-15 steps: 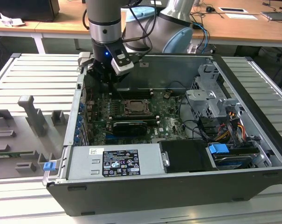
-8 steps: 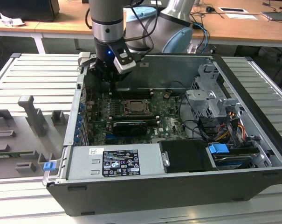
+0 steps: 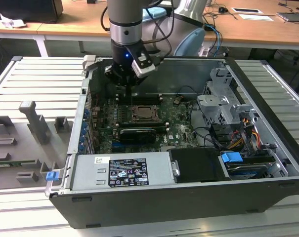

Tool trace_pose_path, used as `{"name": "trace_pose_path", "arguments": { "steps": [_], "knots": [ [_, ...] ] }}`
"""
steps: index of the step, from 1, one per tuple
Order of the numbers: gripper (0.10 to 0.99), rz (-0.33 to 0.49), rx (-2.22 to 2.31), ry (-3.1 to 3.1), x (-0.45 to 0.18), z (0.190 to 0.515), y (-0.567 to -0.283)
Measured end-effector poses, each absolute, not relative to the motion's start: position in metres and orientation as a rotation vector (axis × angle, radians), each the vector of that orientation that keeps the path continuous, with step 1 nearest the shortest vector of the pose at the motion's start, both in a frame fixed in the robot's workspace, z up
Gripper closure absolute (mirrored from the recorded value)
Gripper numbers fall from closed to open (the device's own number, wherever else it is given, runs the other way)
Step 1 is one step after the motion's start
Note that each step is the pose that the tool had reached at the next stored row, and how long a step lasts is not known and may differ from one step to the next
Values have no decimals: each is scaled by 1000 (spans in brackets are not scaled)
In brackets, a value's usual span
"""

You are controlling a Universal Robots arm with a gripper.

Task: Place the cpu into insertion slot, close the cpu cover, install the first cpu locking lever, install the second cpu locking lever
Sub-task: 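Install the first cpu locking lever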

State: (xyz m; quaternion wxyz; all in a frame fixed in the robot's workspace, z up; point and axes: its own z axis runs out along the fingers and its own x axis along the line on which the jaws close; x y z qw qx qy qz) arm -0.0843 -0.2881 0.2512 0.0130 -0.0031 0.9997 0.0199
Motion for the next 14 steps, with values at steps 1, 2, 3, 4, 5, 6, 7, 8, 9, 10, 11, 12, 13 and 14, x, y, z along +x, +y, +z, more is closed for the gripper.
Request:
{"name": "trace_pose_path", "arguments": {
  "steps": [1,2,3,4,5,6,7,8,9,10,11,12,13,14],
  "knots": [
    [980,62,-10,3115,-81,250,-288],
    [980,62,-9,3115,-73,249,-288],
    [980,62,-9,3116,-64,247,-287],
    [980,62,-10,3117,-57,245,-287],
    [980,62,-9,3117,-52,243,-287],
    [980,63,-10,3117,-48,242,-287],
    [980,75,-9,3117,-43,241,-287],
    [980,95,-9,3116,-43,241,-287],
    [980,108,-9,3116,-42,240,-287],
    [980,112,-9,3115,-42,237,-287],
    [980,112,-9,3115,-42,236,-287],
    [980,112,-16,3116,-42,233,-287],
    [980,112,-42,3116,-42,231,-286],
    [980,112,-61,3116,-42,230,-286]
  ]
}}
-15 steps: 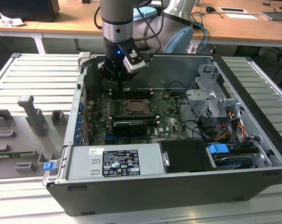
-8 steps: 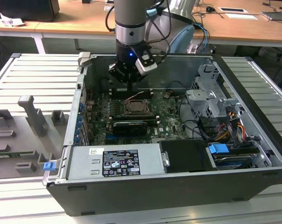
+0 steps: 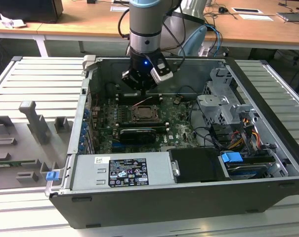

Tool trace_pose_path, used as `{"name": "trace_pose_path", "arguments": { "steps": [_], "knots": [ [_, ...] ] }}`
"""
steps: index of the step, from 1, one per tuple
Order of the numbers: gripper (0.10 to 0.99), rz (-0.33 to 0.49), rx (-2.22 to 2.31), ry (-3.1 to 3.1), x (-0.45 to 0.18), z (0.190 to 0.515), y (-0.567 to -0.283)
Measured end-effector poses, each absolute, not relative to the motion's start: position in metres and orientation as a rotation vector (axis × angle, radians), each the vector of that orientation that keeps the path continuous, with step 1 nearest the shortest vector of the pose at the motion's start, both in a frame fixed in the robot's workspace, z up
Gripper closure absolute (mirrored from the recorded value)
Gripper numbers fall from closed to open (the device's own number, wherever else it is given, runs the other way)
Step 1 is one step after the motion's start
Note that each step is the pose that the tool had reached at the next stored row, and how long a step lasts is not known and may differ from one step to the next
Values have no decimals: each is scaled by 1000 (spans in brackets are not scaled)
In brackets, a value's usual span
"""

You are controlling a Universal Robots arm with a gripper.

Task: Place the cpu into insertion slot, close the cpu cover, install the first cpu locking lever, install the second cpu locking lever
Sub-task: 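Install the first cpu locking lever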

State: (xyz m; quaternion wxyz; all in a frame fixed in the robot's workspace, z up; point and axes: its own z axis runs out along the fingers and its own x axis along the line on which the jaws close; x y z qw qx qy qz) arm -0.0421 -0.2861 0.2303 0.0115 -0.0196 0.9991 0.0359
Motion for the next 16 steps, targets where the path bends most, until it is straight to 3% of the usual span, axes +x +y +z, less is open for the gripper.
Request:
{"name": "trace_pose_path", "arguments": {
  "steps": [16],
  "knots": [
    [980,112,-60,3116,-28,217,-282]
  ]
}}
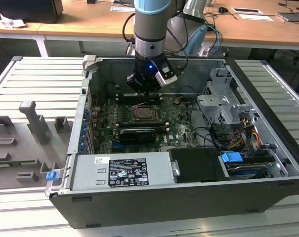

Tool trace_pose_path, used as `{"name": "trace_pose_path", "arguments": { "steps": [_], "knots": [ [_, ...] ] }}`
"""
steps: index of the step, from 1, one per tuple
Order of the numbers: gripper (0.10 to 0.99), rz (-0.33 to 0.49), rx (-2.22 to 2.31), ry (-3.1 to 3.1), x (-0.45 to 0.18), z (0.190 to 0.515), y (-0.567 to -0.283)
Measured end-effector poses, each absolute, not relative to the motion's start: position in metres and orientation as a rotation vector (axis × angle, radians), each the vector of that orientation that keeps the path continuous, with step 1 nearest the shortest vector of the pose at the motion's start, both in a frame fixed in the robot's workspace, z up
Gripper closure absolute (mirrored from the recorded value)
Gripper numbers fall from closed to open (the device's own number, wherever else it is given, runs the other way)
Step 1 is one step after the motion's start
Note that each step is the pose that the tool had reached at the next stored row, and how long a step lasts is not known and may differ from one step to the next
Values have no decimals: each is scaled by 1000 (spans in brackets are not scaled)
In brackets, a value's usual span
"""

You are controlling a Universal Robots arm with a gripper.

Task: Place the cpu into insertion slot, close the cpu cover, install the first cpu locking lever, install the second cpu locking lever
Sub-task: 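Install the first cpu locking lever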

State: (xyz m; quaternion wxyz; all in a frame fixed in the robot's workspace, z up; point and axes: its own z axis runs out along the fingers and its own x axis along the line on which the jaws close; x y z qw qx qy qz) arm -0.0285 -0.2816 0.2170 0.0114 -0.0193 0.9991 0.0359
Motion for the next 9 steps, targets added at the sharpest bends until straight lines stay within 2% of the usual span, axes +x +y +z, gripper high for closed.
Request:
{"name": "trace_pose_path", "arguments": {
  "steps": [9],
  "knots": [
    [980,112,-60,3116,-21,207,-282]
  ]
}}
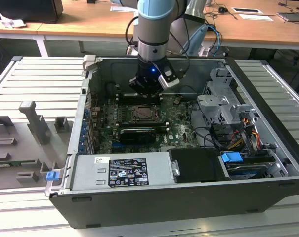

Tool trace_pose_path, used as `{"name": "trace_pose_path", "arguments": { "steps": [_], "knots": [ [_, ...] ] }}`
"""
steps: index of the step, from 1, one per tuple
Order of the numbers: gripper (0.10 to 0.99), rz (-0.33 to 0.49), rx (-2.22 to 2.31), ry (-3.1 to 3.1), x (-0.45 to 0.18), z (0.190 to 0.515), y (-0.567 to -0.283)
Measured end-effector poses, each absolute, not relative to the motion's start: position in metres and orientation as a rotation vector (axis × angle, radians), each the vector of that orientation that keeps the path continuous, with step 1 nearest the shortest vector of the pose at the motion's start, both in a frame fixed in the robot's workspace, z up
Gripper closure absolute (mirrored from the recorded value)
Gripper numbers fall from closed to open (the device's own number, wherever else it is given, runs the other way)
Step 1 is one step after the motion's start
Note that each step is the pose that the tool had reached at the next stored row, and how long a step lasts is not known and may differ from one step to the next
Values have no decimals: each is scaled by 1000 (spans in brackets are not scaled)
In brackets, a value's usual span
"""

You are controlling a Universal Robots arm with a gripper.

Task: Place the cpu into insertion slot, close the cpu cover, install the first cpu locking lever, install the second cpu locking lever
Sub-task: 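Install the first cpu locking lever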

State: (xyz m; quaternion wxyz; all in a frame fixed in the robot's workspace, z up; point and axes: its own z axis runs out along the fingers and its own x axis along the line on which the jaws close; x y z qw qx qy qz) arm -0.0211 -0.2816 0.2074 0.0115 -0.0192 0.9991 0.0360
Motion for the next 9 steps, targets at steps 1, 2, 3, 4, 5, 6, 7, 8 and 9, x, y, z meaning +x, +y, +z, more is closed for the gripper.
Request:
{"name": "trace_pose_path", "arguments": {
  "steps": [1,2,3,4,5,6,7,8,9],
  "knots": [
    [980,112,-60,3116,-21,207,-282],
    [980,113,-60,3116,-21,206,-282],
    [980,113,-60,3116,-21,206,-282],
    [980,113,-60,3116,-21,206,-282],
    [980,113,-60,3116,-21,205,-282],
    [980,113,-60,3116,-21,205,-282],
    [980,113,-60,3116,-20,204,-282],
    [980,113,-60,3116,-20,204,-282],
    [980,113,-60,3116,-20,204,-282]
  ]
}}
